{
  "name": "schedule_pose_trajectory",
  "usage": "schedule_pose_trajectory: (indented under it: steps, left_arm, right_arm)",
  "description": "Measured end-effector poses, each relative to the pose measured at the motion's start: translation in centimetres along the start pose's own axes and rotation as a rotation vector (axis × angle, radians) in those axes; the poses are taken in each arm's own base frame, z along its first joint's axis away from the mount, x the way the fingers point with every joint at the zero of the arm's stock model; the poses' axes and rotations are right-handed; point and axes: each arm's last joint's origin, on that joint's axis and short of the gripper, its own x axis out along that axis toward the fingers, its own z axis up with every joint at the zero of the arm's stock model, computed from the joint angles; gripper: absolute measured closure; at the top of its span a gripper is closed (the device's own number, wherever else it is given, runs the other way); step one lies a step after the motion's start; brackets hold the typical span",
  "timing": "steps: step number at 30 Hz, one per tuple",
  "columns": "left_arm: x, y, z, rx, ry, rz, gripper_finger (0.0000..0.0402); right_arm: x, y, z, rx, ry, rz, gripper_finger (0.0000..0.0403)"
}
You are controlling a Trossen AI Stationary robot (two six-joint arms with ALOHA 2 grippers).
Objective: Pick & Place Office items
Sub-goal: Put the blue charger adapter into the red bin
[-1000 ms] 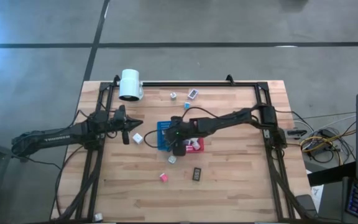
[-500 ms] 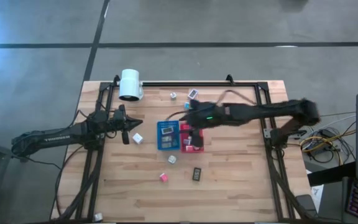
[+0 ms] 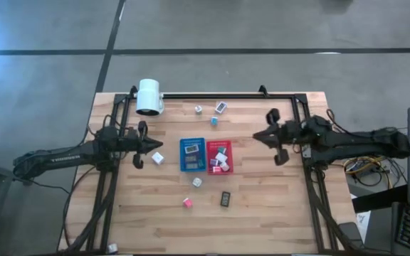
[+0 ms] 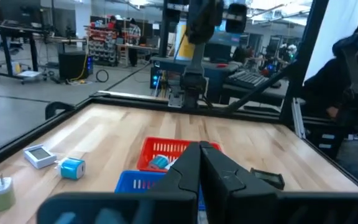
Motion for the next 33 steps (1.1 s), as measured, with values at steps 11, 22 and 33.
schedule_pose_trajectory:
  steps: [11, 22, 33]
  left_arm:
    - [0.0, 0.0, 0.0, 0.063, 0.005, 0.003, 0.0395]
    - [-0.1, 0.0, -0.4, 0.01, 0.009, 0.007, 0.0395]
    - [-0.1, 0.2, -0.5, 0.011, 0.017, 0.067, 0.04]
  right_arm:
    - [-4.9, -2.3, -3.1, 0.195, 0.056, -0.092, 0.039]
    - [-6.3, -2.5, -6.7, 0.213, 0.157, -0.013, 0.039]
    - [-8.5, -1.6, -5.3, 0.165, 0.053, -0.161, 0.0392]
